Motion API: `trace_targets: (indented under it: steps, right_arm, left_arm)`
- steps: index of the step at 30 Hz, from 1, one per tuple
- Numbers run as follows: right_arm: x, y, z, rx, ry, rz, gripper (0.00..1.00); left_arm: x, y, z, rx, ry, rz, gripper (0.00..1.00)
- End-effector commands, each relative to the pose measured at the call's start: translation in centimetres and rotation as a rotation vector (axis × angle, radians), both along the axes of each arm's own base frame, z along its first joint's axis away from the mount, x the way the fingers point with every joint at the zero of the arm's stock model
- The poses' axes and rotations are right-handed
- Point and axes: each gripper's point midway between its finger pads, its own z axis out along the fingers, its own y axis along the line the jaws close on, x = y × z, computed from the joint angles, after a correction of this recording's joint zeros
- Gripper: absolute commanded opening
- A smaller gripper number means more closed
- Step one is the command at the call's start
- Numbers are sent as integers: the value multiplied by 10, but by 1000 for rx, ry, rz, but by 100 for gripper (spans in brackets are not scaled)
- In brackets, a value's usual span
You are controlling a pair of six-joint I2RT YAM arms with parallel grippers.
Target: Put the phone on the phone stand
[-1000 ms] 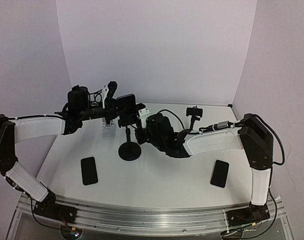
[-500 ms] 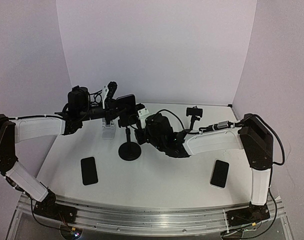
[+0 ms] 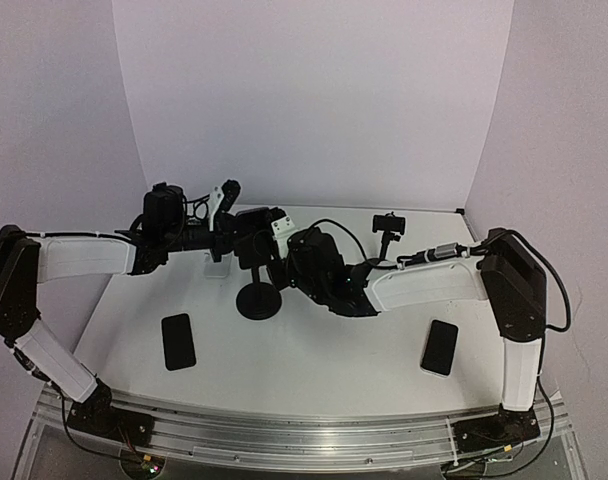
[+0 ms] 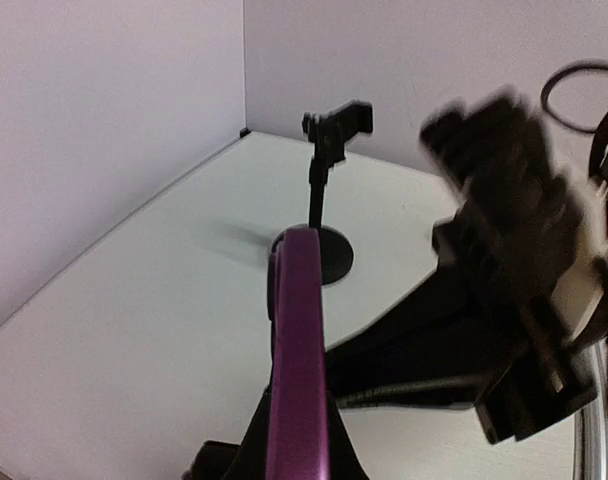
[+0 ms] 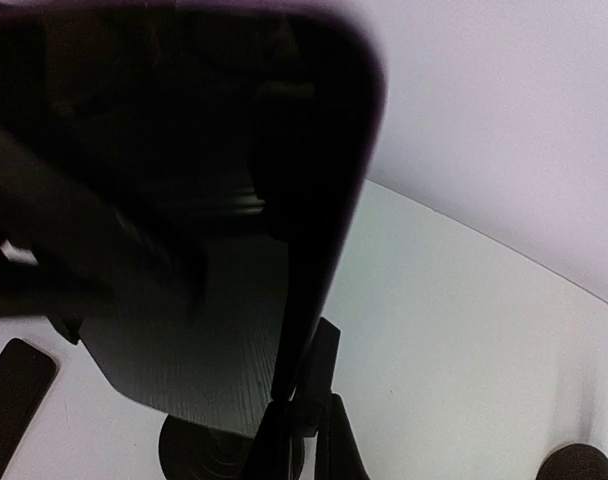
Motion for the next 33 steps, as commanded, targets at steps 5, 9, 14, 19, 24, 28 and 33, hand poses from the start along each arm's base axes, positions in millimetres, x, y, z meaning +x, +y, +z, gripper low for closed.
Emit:
trace_targets:
  steps: [5, 9, 14, 19, 24, 28, 33]
  right_arm:
    - [14, -7, 40, 64, -78, -71, 0]
    - [13, -8, 36, 64, -70, -72, 0]
    - [12, -9, 33, 66, -63, -71, 0]
    - [11, -8, 31, 95, -39, -69, 0]
    - [10, -6, 31, 99, -36, -62, 0]
    - [9, -5, 30, 91, -40, -54, 3]
    - [7, -2, 31, 87, -42, -42, 16]
  left_arm:
    - [-26, 62, -159, 365, 435, 148, 0]
    - [-4, 56, -135, 299, 365, 167, 0]
    - [6, 51, -114, 194, 284, 161, 0]
    - [10, 45, -100, 112, 241, 143, 0]
    - [11, 42, -95, 80, 224, 132, 0]
    - [8, 39, -93, 78, 200, 96, 0]
    - [6, 38, -92, 84, 179, 77, 0]
